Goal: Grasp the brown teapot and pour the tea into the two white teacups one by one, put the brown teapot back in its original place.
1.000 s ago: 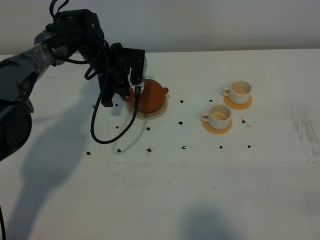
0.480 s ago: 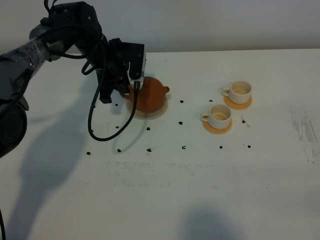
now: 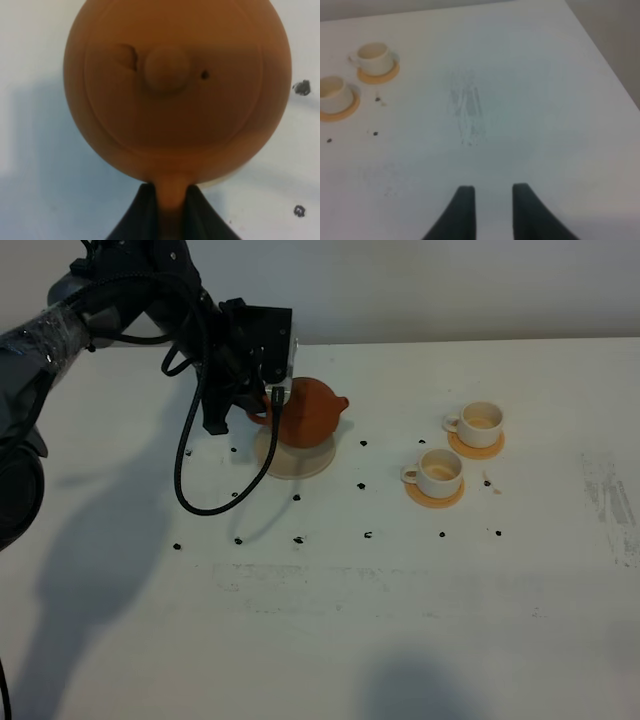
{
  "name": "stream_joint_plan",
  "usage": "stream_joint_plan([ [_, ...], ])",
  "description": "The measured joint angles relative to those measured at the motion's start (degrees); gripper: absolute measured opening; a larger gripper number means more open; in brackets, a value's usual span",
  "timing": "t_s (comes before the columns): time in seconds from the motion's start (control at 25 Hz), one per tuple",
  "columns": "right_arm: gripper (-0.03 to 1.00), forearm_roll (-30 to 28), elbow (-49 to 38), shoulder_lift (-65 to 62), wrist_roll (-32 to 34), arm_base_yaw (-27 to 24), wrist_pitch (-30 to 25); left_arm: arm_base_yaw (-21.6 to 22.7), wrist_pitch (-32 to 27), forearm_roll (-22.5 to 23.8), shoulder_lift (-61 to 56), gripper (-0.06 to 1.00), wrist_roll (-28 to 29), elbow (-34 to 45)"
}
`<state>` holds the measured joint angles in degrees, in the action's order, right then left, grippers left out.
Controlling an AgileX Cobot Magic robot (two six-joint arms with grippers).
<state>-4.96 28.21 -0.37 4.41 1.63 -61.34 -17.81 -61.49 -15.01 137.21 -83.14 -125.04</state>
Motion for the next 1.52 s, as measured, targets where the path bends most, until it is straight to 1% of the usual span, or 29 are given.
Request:
stream_joint_plan([
  [0.28,0.21,0.01,0.00,0.00,0.00,0.00,0.00,-4.20,0.12,2.02,-0.24,0.08,0.06,-1.03],
  [0.48,0.21,0.01,0.00,0.00,0.00,0.00,0.00,-7.27,1.74,4.97,-0.24,0.08,1.30,-2.34],
  [0.72,0.21,0.01,0.00,0.00,0.00,0.00,0.00,-9.68,3.95,7.43,-0.24,0.08,1.58,-2.34],
  [1.12,0.21,0.01,0.00,0.00,0.00,0.00,0.00,-11.85,7.27,12.15,-0.24,0.08,3.33,-2.34],
  [1.36,0.21,0.01,0.00,0.00,0.00,0.00,0.00,-12.75,8.54,13.14,0.41,0.08,3.88,-2.41],
  [1.52,0.21,0.01,0.00,0.00,0.00,0.00,0.00,-13.56,9.09,15.01,1.17,0.08,3.93,-2.41],
])
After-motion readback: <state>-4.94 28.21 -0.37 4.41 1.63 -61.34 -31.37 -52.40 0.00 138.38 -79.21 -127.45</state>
